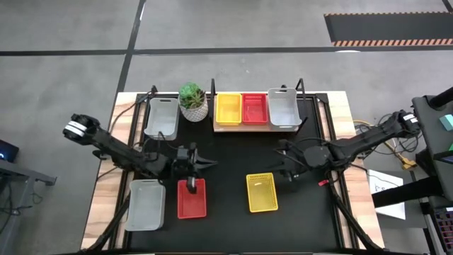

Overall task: Stack baskets on shelf by color
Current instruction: Stack the red bin on top of red bin on the shelf

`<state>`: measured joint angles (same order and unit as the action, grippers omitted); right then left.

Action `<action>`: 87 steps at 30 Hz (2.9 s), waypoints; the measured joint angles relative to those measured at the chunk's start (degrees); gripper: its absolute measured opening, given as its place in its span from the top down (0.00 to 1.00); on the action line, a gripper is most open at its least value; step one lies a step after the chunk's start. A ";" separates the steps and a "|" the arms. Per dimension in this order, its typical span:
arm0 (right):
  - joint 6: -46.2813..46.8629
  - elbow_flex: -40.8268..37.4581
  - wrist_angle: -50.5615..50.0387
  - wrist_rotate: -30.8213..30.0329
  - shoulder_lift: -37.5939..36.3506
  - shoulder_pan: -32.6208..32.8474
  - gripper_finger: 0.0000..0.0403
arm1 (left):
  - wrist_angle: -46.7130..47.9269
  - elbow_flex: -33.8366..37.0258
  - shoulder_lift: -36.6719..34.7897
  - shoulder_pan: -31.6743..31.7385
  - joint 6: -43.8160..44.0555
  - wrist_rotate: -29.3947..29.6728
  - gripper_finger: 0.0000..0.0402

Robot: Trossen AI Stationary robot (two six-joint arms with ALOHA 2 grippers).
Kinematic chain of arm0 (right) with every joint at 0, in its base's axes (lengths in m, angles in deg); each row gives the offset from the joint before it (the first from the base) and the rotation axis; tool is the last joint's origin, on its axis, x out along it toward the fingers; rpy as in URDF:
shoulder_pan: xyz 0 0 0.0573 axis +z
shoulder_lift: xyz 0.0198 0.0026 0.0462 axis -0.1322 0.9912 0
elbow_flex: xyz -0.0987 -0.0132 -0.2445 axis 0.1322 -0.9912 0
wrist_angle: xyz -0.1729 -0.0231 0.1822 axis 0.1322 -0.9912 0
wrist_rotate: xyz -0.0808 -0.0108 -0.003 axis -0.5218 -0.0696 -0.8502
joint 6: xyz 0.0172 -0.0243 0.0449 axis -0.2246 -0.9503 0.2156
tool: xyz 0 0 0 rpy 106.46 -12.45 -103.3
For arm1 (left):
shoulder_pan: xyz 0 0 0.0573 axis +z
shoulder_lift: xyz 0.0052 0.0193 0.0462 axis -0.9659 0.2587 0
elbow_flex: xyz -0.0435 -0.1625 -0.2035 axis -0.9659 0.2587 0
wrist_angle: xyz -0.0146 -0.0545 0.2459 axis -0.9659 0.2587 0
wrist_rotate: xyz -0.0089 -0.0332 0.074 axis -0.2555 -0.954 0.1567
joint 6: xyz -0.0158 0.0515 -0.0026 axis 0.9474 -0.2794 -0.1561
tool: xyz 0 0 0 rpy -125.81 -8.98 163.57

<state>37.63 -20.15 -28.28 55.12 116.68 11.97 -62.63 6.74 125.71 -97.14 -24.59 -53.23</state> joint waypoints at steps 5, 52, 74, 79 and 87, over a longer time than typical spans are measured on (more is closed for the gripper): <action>3.46 -0.40 -3.22 -0.06 -1.86 0.81 0.97 | 29.29 -6.69 -5.45 -0.06 10.25 -0.09 1.00; 4.00 -0.52 -2.62 -1.37 0.87 1.17 0.98 | 108.23 -35.20 19.12 5.33 12.86 -9.28 1.00; 2.39 -1.16 -2.71 -1.36 0.93 1.17 0.98 | 100.09 -39.38 17.17 -9.35 18.32 -26.80 1.00; 2.05 -1.16 -2.69 -1.29 0.93 1.17 0.98 | 100.51 -37.92 17.39 -10.14 18.16 -25.59 0.96; 1.75 -1.16 -2.70 -0.87 0.91 1.17 0.98 | 100.02 -35.82 17.45 -9.45 17.86 -25.19 0.71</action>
<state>39.38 -21.31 -30.98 54.25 117.59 13.14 37.39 -29.08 143.17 -106.58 -6.73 -78.42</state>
